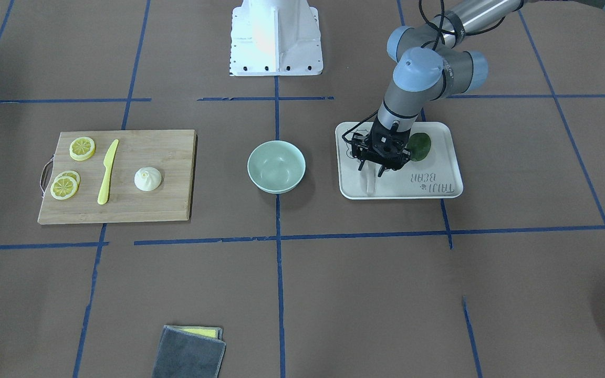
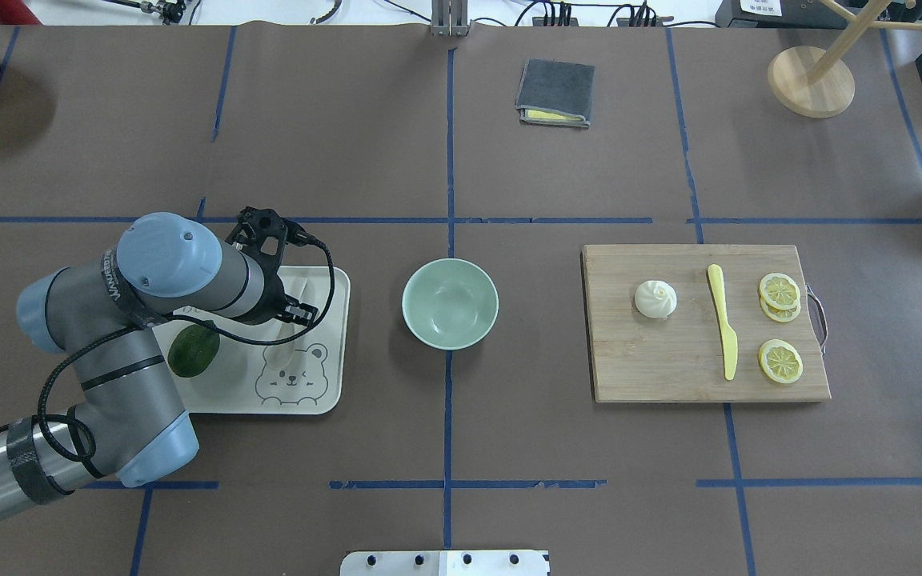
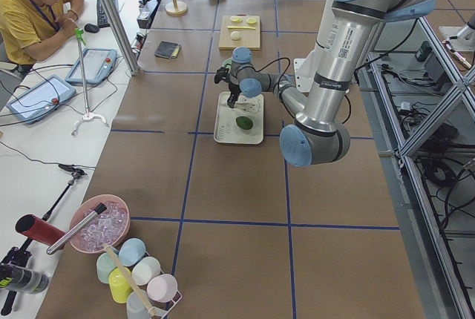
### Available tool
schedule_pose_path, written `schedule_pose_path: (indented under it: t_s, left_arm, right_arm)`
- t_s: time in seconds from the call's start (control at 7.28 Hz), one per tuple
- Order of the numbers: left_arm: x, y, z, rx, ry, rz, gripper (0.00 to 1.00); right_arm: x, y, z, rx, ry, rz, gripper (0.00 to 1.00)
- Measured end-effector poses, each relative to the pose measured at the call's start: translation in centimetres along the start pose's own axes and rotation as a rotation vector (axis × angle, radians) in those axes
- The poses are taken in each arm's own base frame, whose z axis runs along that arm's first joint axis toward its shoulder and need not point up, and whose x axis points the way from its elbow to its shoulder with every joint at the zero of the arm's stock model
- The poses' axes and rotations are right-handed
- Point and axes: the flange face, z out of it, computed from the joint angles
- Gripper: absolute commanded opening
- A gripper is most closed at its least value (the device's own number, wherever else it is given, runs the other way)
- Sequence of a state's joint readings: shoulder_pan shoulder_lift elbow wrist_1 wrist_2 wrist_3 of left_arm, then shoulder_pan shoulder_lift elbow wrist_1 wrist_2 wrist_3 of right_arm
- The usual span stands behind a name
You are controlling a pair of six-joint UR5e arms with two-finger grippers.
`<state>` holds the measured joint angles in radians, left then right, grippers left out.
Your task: Put spoon and bun in bowl
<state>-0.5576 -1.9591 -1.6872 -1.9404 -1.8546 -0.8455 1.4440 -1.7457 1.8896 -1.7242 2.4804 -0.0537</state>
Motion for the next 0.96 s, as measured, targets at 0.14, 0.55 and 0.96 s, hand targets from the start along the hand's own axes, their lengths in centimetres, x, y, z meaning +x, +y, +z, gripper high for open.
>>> schedule_pose_path:
  t_s: [0.14,0.55,0.96]
  left_arm:
    - [0.0,0.0,-0.1,0.001,0.001,0.000,0.05]
    - [0.1,0.0,-0.1,0.001,0.002,-0.012,0.00]
    - [0.8,-0.3,-1.8,0.023,0.023,-0.036,0.00]
  right_arm:
    - [0.0,0.0,0.0,0.000,0.000,0.000,1.00]
    - [-0.1,0.0,0.0,-0.001,0.000,-0.001,1.00]
    - [-0.2,-0.1,0.0,0.000,0.000,-0.004,1.00]
